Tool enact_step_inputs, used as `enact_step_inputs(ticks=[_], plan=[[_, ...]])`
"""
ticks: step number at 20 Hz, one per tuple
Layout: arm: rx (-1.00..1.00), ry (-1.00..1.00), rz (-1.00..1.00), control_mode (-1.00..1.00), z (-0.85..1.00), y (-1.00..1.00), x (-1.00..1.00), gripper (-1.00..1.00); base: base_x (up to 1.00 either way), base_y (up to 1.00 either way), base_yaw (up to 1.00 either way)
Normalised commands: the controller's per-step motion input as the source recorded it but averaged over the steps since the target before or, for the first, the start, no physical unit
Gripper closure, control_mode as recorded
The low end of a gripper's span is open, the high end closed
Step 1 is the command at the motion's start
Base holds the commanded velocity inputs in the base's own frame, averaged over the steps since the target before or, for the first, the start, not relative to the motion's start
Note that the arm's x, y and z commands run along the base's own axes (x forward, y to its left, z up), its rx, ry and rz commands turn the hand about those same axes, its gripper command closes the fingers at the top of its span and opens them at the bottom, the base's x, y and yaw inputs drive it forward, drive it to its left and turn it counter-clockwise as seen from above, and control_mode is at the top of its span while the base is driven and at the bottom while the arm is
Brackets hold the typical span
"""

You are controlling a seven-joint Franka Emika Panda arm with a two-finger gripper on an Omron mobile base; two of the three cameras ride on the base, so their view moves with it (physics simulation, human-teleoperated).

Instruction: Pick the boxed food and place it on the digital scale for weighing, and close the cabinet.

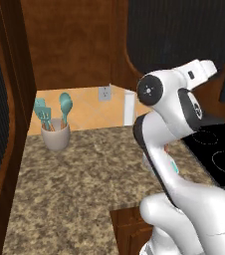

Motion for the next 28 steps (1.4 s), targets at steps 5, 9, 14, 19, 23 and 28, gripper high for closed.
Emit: enact_step_inputs(ticks=[5,9,14,19,23,28], plan=[[0.36,-0.19,0.26,-1.0,0.0,-1.0,0.82,-1.0,0.0,0.0,0.0],[0.28,-0.34,0.32,-1.0,-0.05,-1.0,1.0,-1.0,0.0,0.0,0.0],[0.21,-0.21,0.2,-1.0,-0.08,-0.71,1.0,-1.0,0.0,0.0,0.0],[0.15,0.06,0.03,-1.0,0.0,-0.22,1.0,-1.0,0.0,0.0,0.0],[0.15,0.03,0.06,-1.0,0.0,-0.31,0.99,-1.0,0.0,0.0,0.0],[0.03,-0.05,0.08,-1.0,-0.29,-0.18,1.0,-1.0,0.0,0.0,0.0]])
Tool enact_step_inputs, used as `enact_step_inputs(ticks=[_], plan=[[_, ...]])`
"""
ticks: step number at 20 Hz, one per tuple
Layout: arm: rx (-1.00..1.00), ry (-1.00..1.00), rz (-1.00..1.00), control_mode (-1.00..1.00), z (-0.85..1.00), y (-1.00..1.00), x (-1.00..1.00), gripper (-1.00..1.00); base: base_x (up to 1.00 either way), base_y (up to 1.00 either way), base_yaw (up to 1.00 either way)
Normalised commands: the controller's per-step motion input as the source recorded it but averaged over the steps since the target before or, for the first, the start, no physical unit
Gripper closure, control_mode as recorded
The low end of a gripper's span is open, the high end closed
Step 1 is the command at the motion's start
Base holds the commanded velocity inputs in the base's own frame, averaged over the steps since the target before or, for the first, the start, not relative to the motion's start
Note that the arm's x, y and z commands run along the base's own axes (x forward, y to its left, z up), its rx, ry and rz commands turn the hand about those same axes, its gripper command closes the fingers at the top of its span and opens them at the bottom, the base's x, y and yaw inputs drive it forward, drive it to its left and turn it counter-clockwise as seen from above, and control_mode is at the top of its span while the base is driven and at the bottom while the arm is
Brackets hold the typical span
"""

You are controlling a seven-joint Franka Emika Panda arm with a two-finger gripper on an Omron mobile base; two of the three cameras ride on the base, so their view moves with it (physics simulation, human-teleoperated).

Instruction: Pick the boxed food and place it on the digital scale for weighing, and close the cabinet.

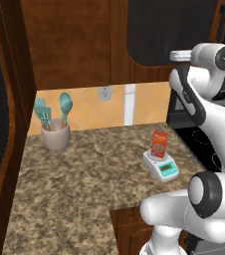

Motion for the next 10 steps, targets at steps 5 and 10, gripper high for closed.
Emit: enact_step_inputs(ticks=[5,10], plan=[[0.07,-0.09,0.05,-1.0,-0.07,-0.23,0.02,-1.0,0.0,0.0,0.0],[0.15,0.0,0.0,-1.0,0.18,-0.12,-0.97,-1.0,0.0,0.0,0.0]])
